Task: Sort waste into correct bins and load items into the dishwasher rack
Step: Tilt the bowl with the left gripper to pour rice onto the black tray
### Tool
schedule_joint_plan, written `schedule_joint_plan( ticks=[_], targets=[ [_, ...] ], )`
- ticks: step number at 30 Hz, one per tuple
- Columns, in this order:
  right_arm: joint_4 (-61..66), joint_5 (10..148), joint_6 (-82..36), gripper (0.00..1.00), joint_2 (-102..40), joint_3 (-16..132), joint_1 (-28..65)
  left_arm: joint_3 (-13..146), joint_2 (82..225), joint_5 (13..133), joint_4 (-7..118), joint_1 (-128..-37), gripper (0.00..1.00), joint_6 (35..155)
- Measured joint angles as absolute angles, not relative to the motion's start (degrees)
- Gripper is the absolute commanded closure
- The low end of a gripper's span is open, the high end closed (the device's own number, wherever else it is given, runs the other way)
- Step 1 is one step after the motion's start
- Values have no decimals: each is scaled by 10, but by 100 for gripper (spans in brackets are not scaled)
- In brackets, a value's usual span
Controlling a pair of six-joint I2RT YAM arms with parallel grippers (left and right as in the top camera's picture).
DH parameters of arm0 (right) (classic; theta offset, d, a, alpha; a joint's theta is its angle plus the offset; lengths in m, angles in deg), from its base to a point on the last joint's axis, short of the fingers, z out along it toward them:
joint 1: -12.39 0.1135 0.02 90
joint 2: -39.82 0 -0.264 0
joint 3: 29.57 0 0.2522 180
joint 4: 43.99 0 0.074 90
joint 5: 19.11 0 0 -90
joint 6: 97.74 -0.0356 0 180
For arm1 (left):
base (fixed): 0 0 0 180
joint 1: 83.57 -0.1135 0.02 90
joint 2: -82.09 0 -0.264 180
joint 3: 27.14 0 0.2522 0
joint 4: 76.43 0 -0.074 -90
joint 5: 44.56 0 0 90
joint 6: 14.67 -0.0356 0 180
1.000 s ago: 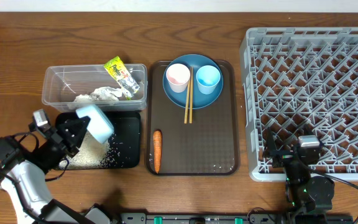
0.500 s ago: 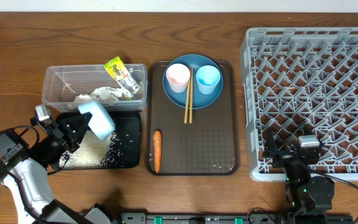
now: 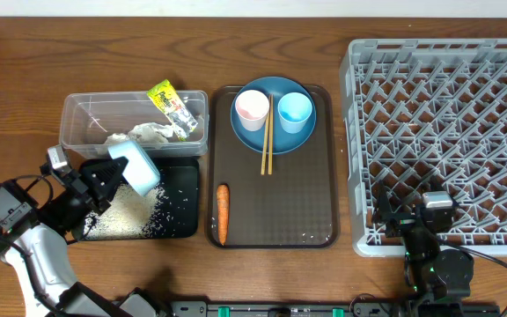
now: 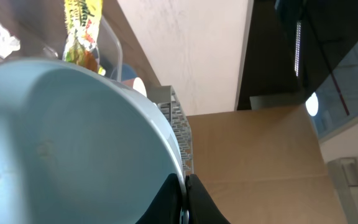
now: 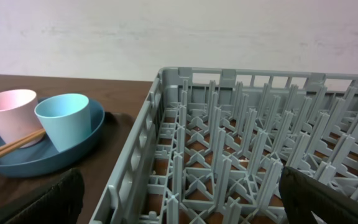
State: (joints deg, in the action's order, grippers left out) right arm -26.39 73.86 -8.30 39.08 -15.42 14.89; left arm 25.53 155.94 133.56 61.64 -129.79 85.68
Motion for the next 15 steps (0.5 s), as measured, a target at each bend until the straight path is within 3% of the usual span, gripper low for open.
schedule_joint_plan(
  ticks=[15],
  targets=[
    [-264, 739, -83, 1, 391, -154, 149, 255, 1559, 1336, 649, -1240, 93, 859]
  ],
)
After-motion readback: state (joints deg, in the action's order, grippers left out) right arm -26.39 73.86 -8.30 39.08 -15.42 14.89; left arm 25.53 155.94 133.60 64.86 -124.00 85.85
